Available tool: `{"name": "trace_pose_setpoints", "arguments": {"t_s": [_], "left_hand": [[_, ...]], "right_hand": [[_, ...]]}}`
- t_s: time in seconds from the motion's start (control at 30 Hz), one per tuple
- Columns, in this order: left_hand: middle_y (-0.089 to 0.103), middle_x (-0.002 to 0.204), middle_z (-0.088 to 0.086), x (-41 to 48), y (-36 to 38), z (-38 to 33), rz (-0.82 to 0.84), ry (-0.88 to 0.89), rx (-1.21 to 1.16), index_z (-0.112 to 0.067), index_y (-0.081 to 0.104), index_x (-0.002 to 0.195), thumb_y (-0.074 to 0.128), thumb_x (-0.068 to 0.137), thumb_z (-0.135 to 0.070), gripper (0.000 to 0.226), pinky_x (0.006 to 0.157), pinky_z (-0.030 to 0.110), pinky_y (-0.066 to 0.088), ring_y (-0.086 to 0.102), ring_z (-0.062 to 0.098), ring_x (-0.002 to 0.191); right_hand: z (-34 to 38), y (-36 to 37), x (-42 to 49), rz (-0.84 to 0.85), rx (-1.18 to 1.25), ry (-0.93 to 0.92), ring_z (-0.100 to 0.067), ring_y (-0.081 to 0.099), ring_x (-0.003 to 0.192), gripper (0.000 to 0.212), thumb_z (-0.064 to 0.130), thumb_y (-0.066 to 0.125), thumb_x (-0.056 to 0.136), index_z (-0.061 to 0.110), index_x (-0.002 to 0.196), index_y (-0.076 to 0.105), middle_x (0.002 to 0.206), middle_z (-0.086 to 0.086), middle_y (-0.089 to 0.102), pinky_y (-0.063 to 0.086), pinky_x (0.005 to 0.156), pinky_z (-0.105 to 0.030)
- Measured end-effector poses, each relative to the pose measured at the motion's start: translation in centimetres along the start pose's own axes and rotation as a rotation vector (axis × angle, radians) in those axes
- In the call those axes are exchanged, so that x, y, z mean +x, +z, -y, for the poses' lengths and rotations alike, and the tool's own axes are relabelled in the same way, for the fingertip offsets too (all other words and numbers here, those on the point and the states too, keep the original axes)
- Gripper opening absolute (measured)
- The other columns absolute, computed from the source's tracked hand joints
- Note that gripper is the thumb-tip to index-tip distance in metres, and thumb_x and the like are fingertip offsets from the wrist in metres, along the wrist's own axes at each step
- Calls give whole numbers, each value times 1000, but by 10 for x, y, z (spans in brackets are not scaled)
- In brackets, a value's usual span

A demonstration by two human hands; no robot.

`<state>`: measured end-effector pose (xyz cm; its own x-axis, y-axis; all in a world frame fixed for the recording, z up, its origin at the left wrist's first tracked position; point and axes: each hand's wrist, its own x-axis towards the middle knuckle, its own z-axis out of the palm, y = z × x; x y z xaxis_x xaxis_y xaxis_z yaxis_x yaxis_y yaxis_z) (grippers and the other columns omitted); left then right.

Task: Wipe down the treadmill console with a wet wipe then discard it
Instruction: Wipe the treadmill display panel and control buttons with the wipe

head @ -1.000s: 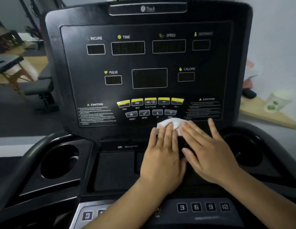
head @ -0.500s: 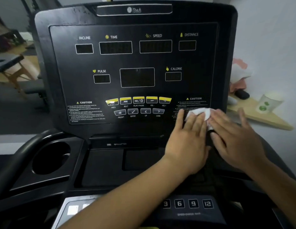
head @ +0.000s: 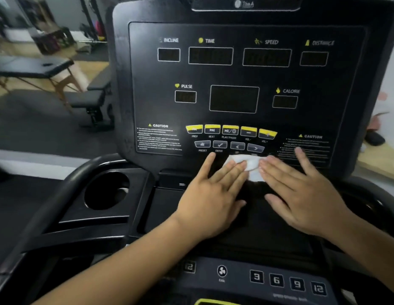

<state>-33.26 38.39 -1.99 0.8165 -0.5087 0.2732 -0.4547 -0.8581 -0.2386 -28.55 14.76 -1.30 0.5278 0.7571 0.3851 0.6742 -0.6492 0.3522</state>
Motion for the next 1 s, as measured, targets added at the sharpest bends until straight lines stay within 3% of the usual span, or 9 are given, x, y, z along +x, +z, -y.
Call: {"name": "trace_pose_setpoints", "arguments": {"t_s": [0.23,0.33,0.53,0.63,0.73,0.8,0.83,0.9,1.0], "left_hand": [[46,149,3,-68,3,78,-103,-171,-71,-13,52,141,49,91,-41,57,119,56,17,39,14,140],[48,148,7,-88,5,115,-151,-178,-51,-9,55,137,57,85,-18,53,118,53,22,38,16,139],[61,133,14,-99,7,168,-319,-206,-129,-2,68,118,40,86,-2,42,109,41,41,57,27,126],[68,122,12,-106,5,179,-409,-191,-126,-2,72,105,60,86,5,24,94,42,52,65,29,113],[72,104,11,-111,-17,166,-470,-228,-143,-1,71,91,57,83,4,17,68,42,55,68,33,82],[72,100,12,-119,-27,143,-435,-235,-203,-2,71,92,52,87,-3,20,66,41,54,67,34,78],[71,100,10,-124,-27,129,-339,-211,-242,-6,70,97,51,89,-7,21,69,41,53,66,32,81],[69,106,1,-131,-21,101,-57,-129,-354,-19,68,111,54,90,-13,26,82,39,52,66,27,90],[63,128,-3,-140,-15,76,177,-131,-489,-24,62,122,39,98,-31,34,112,35,35,58,19,119]], "right_hand": [[75,8,92,30,45,-124,-22,35,143,59,42,31,100,3,142,45,149,-10,45,15,118,-57],[106,13,132,16,70,-157,-22,37,142,55,36,32,100,3,141,47,148,-10,47,14,118,-57],[152,17,184,-28,65,-150,-27,42,138,53,25,38,94,0,138,49,144,-14,51,17,118,-56],[159,15,198,-79,56,-195,-29,49,133,47,16,53,88,-2,132,56,137,-15,57,21,116,-58],[152,3,192,-224,161,-196,-31,56,126,38,0,52,89,-3,126,61,130,-17,62,30,113,-59],[147,-6,165,-293,280,-183,-31,55,127,36,-6,46,92,-4,123,63,130,-17,62,35,111,-55],[146,-9,147,-254,317,-194,-30,54,127,35,-4,44,93,-4,121,64,129,-16,63,35,113,-51],[149,-17,114,67,370,-207,-21,50,133,44,14,36,93,2,126,63,135,-9,60,22,120,-40],[155,-31,76,535,509,-24,3,0,146,77,44,1,85,18,152,30,162,7,21,-11,117,-21]]}}
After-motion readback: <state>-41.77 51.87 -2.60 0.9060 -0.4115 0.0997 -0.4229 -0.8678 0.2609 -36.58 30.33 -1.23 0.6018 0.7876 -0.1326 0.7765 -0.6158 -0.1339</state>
